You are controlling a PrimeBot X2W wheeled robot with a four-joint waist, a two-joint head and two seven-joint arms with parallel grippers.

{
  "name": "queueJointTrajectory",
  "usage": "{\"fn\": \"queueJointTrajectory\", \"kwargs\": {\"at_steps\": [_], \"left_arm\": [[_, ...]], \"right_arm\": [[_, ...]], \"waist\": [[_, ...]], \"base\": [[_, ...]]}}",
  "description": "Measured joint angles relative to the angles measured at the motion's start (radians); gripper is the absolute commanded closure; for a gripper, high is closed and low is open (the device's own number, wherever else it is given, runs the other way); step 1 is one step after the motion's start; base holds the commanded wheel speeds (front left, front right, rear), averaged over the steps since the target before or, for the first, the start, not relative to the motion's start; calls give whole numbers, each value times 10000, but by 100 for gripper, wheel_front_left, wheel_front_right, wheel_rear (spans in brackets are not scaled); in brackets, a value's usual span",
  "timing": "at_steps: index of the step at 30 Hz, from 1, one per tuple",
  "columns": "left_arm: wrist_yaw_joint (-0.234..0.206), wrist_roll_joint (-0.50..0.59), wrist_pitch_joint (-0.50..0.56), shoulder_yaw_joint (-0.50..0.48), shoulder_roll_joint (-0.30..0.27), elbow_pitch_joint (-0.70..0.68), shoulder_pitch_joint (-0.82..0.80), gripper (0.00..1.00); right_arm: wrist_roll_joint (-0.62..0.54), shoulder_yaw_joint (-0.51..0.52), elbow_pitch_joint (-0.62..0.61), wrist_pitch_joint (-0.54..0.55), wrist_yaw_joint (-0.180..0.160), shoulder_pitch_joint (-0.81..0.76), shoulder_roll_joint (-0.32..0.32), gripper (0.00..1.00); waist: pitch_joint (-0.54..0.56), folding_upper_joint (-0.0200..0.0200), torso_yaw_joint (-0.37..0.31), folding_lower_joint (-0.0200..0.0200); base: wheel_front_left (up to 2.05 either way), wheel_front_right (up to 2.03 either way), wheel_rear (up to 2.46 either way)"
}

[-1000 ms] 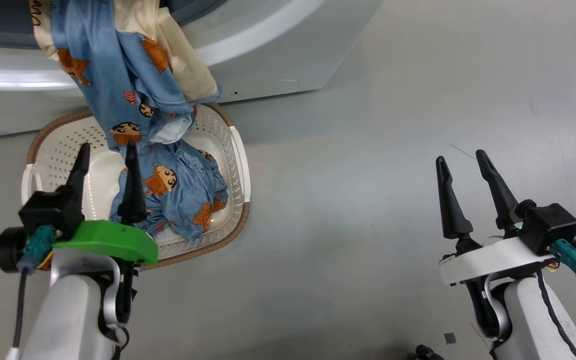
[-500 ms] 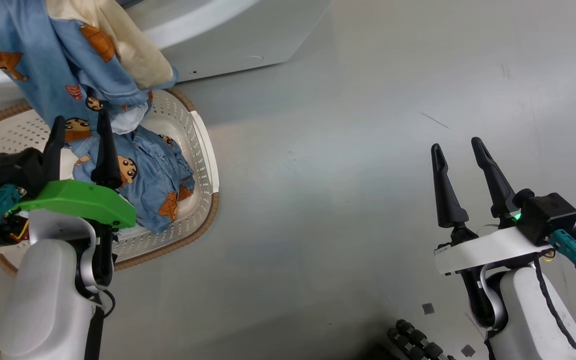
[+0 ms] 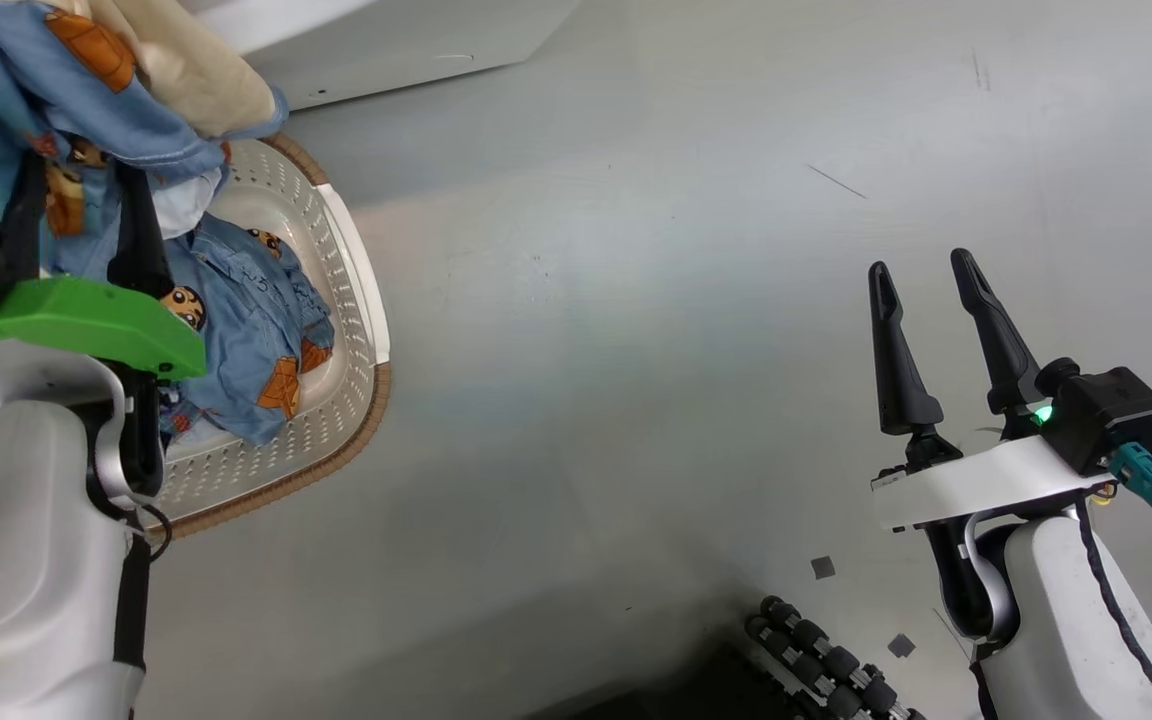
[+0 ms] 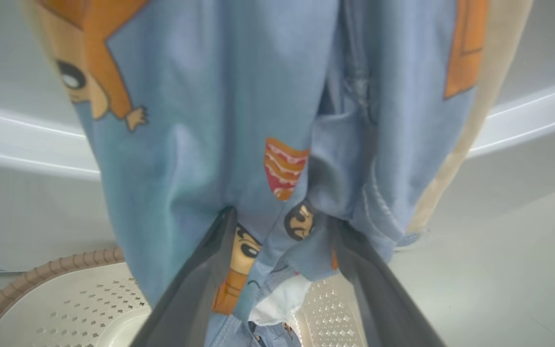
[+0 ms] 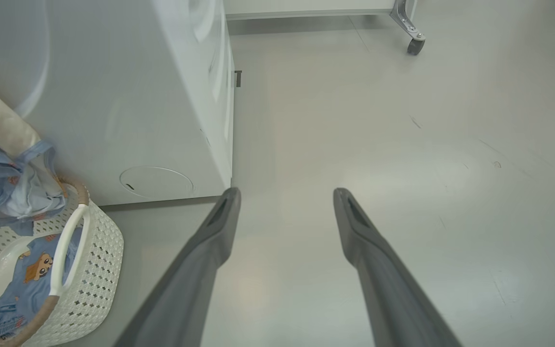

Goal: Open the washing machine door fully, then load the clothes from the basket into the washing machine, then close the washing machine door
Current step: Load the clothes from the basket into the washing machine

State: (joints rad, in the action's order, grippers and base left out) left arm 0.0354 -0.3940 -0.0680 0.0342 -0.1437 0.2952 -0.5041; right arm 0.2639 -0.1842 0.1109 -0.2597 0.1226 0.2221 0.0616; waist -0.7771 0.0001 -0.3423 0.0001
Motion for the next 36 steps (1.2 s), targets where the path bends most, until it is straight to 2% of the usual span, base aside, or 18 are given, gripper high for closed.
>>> {"fn": "queueJointTrajectory", "kwargs": {"at_steps": [10,15,20,21,22,23,24,25,31,36], "left_arm": [[-13,84,-566,-146,-25,539,-895,0],[-288,288,-1020,-341,-23,767,-1379,0],[-360,374,-1329,-332,12,1114,-1506,0],[-364,380,-1350,-330,19,1175,-1532,13],[-376,414,-1375,-328,21,1214,-1549,52],[-401,439,-1429,-328,23,1258,-1568,60],[-420,449,-1448,-328,25,1302,-1584,76],[-437,449,-1475,-332,25,1346,-1605,100],[-435,449,-1578,-332,77,1490,-1675,100],[-387,439,-1755,-360,337,1499,-1678,100]], "right_arm": [[82,-199,0,0,0,162,-40,0],[86,-153,0,0,0,169,-58,0],[86,-109,4,0,0,168,-61,0],[86,-105,4,0,0,168,-61,0],[88,-102,4,0,0,168,-63,0],[88,-98,4,0,0,169,-67,0],[88,-84,4,0,0,169,-73,0],[88,-71,4,0,0,169,-75,0],[88,48,13,0,0,172,-96,0],[88,217,42,0,0,172,-105,0]], "waist": [[-306,-1,-186,0],[-455,0,-300,0],[-495,0,-347,0],[-495,0,-348,0],[-494,0,-348,0],[-493,0,-346,0],[-492,0,-341,0],[-489,0,-333,0],[-446,0,-253,0],[-310,0,-98,0]], "base": [[0,0,0],[0,0,0],[0,0,0],[0,0,0],[0,0,0],[0,0,0],[0,0,0],[0,0,0],[0,0,0],[0,0,0]]}}
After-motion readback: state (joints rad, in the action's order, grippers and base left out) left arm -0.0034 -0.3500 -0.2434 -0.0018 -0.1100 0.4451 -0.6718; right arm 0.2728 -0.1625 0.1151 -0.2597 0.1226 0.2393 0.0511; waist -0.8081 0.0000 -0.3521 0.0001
